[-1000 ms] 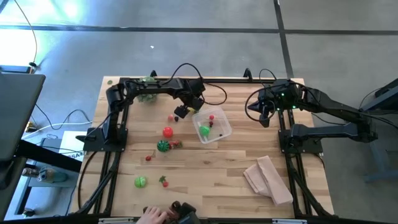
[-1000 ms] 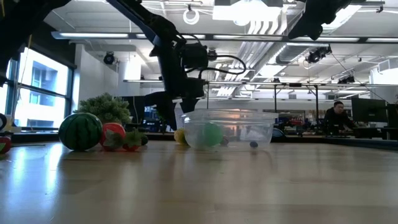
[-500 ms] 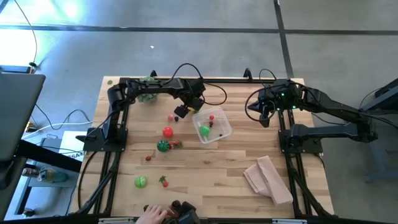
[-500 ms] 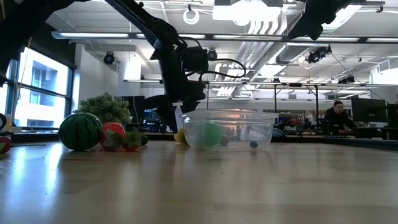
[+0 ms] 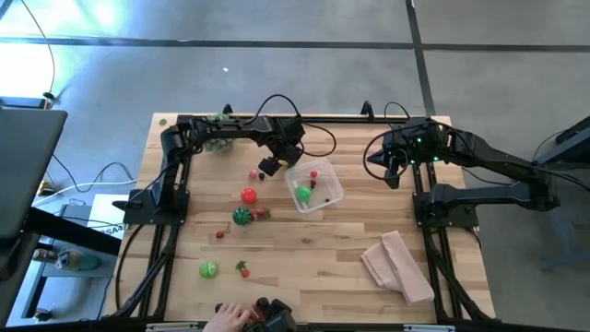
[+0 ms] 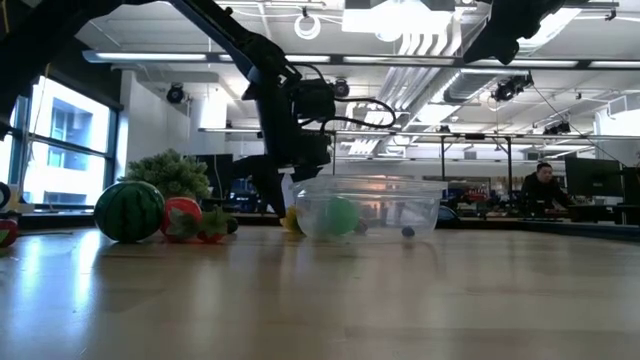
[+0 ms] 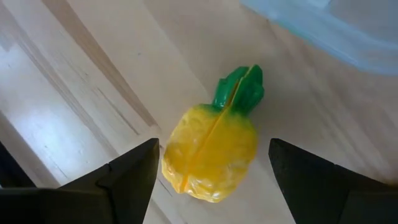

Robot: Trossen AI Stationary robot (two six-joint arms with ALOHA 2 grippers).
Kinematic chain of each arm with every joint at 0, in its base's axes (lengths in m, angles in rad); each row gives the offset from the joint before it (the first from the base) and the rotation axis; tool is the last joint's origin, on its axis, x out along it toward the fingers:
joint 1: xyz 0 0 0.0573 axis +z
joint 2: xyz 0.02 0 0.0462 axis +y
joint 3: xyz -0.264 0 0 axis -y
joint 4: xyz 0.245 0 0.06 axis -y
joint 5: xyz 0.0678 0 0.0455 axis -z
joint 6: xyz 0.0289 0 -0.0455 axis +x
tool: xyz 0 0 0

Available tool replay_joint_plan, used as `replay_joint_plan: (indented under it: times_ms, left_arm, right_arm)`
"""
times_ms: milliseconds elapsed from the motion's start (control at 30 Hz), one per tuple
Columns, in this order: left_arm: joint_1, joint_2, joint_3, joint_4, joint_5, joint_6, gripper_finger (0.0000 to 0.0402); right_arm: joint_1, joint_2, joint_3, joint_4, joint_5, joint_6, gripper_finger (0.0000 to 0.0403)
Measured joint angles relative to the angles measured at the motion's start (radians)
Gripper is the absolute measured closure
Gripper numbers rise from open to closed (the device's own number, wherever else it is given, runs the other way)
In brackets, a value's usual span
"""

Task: Pick and placing Produce into tupperware
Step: Put the yellow pineapple into the transparent bin

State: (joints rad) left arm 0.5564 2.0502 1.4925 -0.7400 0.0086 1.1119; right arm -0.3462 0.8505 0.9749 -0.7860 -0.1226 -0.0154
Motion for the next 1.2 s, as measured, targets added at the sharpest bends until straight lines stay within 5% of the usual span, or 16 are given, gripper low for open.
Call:
replay_joint_plan:
  times_ms: [1200]
  left_arm:
    - [0.000,0.027,0.001,-0.009,-0.020,0.008,0.0169]
  right_arm:
    - [0.000,0.000,0.000,0.000,0.000,0.000,0.0399]
